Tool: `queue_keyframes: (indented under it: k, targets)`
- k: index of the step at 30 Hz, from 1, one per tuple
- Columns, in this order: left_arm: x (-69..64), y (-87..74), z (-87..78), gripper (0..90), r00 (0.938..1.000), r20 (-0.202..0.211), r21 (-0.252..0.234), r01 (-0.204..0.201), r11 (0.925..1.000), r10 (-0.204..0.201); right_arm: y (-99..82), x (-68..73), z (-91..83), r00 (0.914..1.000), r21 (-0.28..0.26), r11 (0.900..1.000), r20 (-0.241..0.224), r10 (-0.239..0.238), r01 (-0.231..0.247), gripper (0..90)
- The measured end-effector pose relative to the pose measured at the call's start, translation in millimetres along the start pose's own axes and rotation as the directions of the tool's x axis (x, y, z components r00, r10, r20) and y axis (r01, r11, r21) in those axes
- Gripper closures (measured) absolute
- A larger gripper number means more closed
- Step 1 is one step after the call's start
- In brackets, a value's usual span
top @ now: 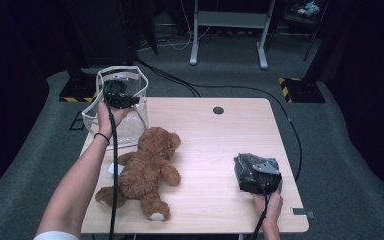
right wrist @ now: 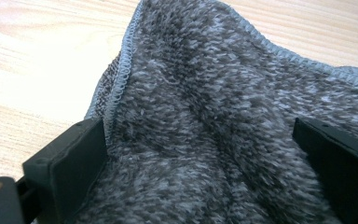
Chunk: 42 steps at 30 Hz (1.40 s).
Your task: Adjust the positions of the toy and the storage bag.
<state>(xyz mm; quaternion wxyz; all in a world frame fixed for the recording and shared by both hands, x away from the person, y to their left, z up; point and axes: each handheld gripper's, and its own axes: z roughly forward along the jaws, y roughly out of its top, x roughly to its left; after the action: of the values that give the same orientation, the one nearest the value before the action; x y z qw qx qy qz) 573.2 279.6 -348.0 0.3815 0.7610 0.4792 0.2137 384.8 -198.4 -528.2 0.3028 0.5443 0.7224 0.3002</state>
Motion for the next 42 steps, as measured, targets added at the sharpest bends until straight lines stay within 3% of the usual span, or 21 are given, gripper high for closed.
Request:
queue_keyframes:
  k: [1,11,15,21,32,42]
  targets:
    - [0.2,0.9,-0.6,78.9,0.9995,0.017,0.018,-0.025,0.9995,0.025,0.0,0.0,0.0,1.0,0.0,1.0,0.0,0.0,0.0,3.8]
    - [-14.3,4.9,6.9,79.2,0.9975,0.051,0.001,-0.049,0.9988,0.049,-0.1,0.1,-0.1,1.0,0.0,1.0,0.0,0.0,0.0,3.8]
    - [-19.9,6.6,9.1,79.3,0.9932,0.078,0.002,-0.087,0.9962,0.086,-0.1,0.1,-0.1,1.0,0.0,1.0,0.001,0.0,0.0,3.8]
    - [-33.5,8.9,14.3,79.2,0.9875,0.112,-0.011,-0.11,0.9939,0.111,0.0,0.0,-0.1,1.0,0.0,1.0,0.001,-0.001,0.001,3.8]
    - [-55.5,14.4,22.1,79.2,0.9719,0.173,-0.011,-0.16,0.987,0.16,-0.1,0.1,-0.2,1.0,0.001,1.0,0.001,0.001,-0.001,3.8]
    - [-77.8,19.5,29.4,79.1,0.9504,0.226,-0.016,-0.215,0.9764,0.213,-0.1,0.1,-0.2,1.0,0.0,1.0,0.001,0.001,-0.001,3.8]
